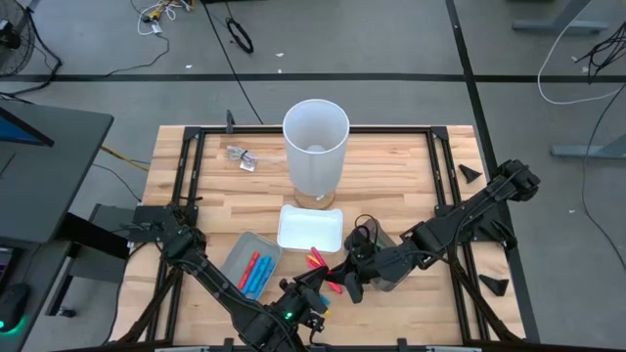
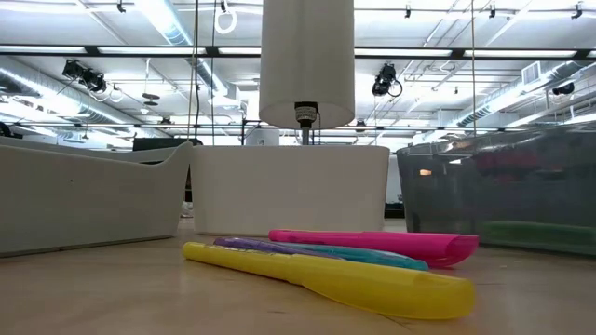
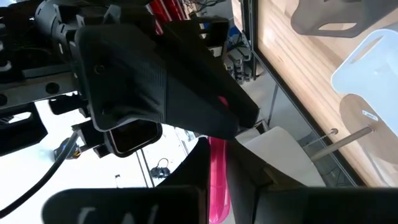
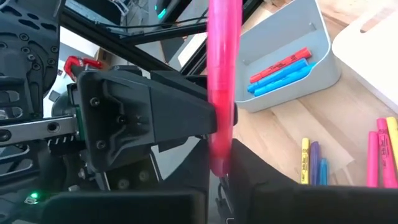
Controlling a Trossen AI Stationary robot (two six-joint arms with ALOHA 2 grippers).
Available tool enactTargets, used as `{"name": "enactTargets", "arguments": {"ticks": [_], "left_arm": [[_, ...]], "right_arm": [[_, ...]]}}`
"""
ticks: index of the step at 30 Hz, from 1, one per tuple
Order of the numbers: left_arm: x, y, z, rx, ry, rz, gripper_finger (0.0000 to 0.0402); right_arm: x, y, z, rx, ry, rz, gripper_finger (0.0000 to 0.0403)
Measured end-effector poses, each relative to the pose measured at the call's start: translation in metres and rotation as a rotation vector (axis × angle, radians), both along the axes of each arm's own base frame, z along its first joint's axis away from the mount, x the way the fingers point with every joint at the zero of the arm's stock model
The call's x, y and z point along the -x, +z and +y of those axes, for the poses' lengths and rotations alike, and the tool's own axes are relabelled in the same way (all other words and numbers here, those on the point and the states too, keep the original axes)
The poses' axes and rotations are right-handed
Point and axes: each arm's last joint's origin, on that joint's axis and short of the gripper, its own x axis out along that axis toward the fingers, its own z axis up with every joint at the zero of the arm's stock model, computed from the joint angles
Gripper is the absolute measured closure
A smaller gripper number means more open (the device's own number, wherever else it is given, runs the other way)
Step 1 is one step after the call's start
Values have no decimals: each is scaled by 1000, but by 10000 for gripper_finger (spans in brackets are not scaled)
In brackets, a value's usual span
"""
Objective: Pick & Place Markers
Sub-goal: Put the pink pen in the black bin
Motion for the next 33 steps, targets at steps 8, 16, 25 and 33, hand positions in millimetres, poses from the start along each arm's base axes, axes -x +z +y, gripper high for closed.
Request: {"name": "enactTargets", "arguments": {"ticks": [8, 16, 25, 33], "left_arm": [[0, 0, -1, 29, -9, 5, 363], [0, -1, -2, 84, -9, -28, 328], [10, -3, -17, 238, -47, -81, 306], [22, -5, -32, 396, -71, -139, 305]], "right_arm": [[1, 0, 1, -1, 6, 4, 383], [4, -3, 4, -25, -9, 33, 383], [10, -5, 5, -1, -28, 83, 383], [24, -6, -5, 76, -63, 182, 383]]}}
